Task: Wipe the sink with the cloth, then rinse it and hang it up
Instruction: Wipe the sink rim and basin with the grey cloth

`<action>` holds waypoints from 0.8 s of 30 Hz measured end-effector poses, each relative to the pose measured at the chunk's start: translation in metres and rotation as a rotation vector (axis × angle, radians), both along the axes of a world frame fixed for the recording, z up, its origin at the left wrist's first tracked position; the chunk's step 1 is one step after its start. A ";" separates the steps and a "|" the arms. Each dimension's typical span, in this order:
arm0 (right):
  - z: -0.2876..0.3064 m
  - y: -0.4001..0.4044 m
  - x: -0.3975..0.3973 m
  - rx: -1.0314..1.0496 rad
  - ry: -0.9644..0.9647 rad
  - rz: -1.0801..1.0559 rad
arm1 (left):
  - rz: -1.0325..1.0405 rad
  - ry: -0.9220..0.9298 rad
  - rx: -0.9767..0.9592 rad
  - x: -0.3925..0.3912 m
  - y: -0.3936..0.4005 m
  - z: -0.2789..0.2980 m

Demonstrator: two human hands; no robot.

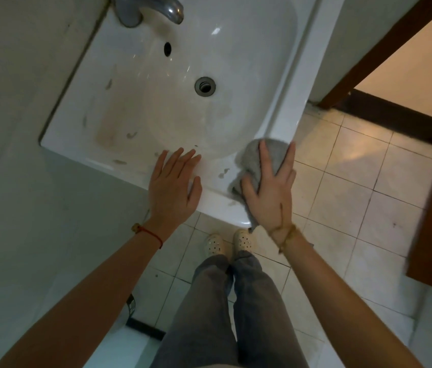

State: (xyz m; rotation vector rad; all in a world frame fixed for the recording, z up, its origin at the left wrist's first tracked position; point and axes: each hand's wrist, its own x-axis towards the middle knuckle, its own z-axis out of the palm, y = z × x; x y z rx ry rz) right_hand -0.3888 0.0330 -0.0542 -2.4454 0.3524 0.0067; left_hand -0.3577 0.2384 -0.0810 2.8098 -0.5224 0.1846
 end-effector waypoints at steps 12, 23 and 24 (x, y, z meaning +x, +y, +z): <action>-0.012 -0.006 0.007 -0.284 0.004 0.124 | 0.018 0.001 0.005 0.000 -0.002 0.002; -0.009 -0.031 0.088 -0.502 0.043 0.028 | 0.029 0.022 0.033 0.000 -0.003 0.002; -0.006 -0.032 0.085 -0.532 0.024 0.052 | 0.030 0.027 0.030 0.000 -0.003 0.003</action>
